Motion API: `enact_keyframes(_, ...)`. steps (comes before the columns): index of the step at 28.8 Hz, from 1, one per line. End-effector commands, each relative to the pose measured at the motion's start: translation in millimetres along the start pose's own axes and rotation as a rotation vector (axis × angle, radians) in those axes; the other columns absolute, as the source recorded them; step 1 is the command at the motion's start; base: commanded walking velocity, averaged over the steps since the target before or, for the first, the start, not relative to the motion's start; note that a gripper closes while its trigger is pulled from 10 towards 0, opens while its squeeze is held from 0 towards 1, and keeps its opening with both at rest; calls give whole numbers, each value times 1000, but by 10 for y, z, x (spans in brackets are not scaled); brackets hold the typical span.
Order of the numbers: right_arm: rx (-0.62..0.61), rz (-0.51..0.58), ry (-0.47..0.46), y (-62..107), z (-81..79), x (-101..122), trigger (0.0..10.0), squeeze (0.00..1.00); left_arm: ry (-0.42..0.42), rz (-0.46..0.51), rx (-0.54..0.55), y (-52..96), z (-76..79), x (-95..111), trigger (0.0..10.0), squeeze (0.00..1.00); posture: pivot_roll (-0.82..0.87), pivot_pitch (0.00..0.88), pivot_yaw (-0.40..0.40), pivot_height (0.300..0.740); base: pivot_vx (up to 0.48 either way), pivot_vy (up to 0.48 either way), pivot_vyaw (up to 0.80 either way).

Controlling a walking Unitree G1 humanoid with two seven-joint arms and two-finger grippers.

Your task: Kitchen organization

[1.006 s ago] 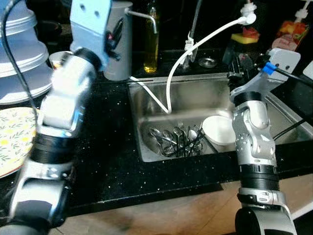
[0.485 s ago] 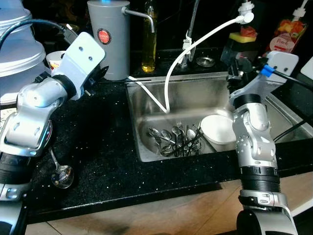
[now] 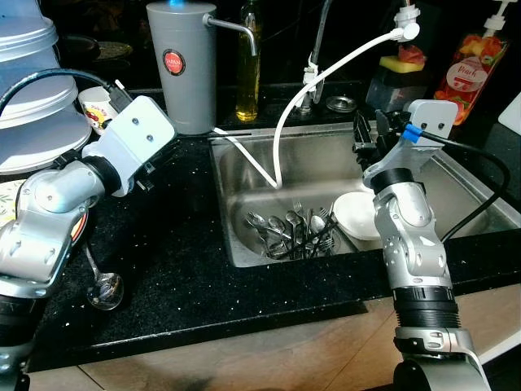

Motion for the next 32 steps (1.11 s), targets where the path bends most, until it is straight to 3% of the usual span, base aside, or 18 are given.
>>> enact_keyframes(1,10,10,-9,-13,-16,40,10000,0,-17,19,-47,4,162,18,10000,0,208,19,-36,740,0,0,0)
enact_keyframes(8,11,14,-16,-25,6,54,10000,0,-45,7,-87,115,147,8,10000,0,215,27,-41,740,0,0,0)
enact_keyframes(17,24,18,-20,-53,-12,65,10000,0,-135,-57,-99,309,-57,-38,10000,0,228,22,-57,740,0,0,0)
enact_keyframes(21,23,20,-20,-66,-6,71,10000,0,-224,-208,-185,612,-164,-190,10000,0,225,34,-46,740,0,0,0)
enact_keyframes(24,23,20,-20,-64,-10,70,10000,0,-235,-240,-200,667,-177,-233,10000,0,226,34,-46,740,0,0,0)
enact_keyframes(28,26,6,-20,-38,-6,25,10000,0,-272,-403,-191,961,-355,-420,10000,0,235,44,-49,740,0,0,0)
enact_keyframes(32,34,0,-23,-50,-30,7,10000,0,-253,-464,-248,1162,-325,-512,10000,0,244,50,-53,740,0,0,0)
Point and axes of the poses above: a point about 5 cm out from each wrist's last joint towards the gripper, its own y axis pointing back from the gripper into the wrist, its own x axis along the axis of the wrist's last joint, z = x × y, the point moved 5 cm from there along -y, pointing out of the wrist towards the gripper, and after that the axes turned 15 degrees about y, right-handed, at the moved point
